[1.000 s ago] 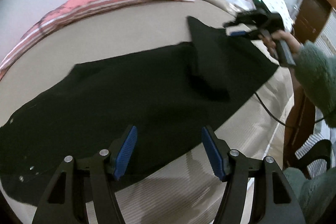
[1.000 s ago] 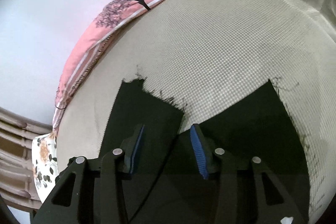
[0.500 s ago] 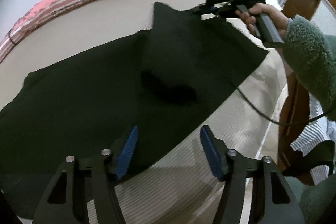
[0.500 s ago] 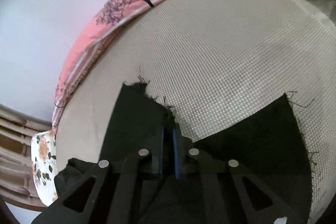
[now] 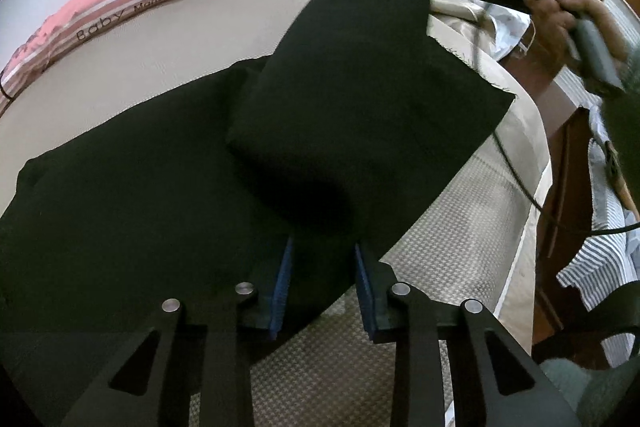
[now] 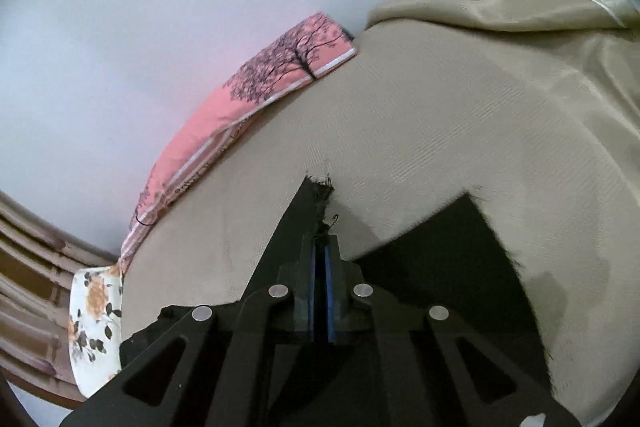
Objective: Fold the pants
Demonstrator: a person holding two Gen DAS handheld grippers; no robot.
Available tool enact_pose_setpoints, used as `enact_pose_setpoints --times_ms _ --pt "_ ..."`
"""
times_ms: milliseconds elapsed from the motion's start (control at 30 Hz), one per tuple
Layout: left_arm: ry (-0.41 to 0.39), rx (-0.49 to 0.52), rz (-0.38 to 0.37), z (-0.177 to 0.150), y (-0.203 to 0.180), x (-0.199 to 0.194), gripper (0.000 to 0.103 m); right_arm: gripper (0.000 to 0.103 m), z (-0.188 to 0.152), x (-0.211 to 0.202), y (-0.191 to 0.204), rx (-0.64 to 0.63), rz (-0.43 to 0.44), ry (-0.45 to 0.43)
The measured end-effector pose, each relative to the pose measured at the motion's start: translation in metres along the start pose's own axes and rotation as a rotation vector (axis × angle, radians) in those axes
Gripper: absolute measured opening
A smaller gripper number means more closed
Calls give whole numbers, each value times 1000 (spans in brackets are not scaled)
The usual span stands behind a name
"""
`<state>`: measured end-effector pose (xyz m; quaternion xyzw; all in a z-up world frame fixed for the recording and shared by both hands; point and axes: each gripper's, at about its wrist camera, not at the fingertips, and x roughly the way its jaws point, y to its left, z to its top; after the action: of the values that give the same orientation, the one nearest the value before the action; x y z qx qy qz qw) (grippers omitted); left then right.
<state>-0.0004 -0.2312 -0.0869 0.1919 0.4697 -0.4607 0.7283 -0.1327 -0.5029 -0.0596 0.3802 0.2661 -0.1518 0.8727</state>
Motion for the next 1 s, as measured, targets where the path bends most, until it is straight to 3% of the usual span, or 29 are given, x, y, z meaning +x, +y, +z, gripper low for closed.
enact_pose_setpoints --times_ms 133,300,500,633,767,833,1000 --pt "-9 11 -16 -3 1 -2 31 4 -25 -28 -32 51 -64 -24" --pt "7 23 -49 -5 1 1 31 4 -73 -29 -96 181 -188 34" --pt "19 37 -62 -2 1 3 31 3 -105 -37 -129 265 -196 32" --pt "24 34 -70 -2 3 3 31 3 -104 -26 -127 227 -240 76" --pt "31 -25 -105 2 11 0 31 24 -90 -31 -116 189 -268 112" --pt "12 -40 -115 3 14 -7 31 26 -76 -40 -111 161 -275 86" --pt "-68 -106 -86 10 39 -27 32 26 -28 -35 -90 39 -170 77"
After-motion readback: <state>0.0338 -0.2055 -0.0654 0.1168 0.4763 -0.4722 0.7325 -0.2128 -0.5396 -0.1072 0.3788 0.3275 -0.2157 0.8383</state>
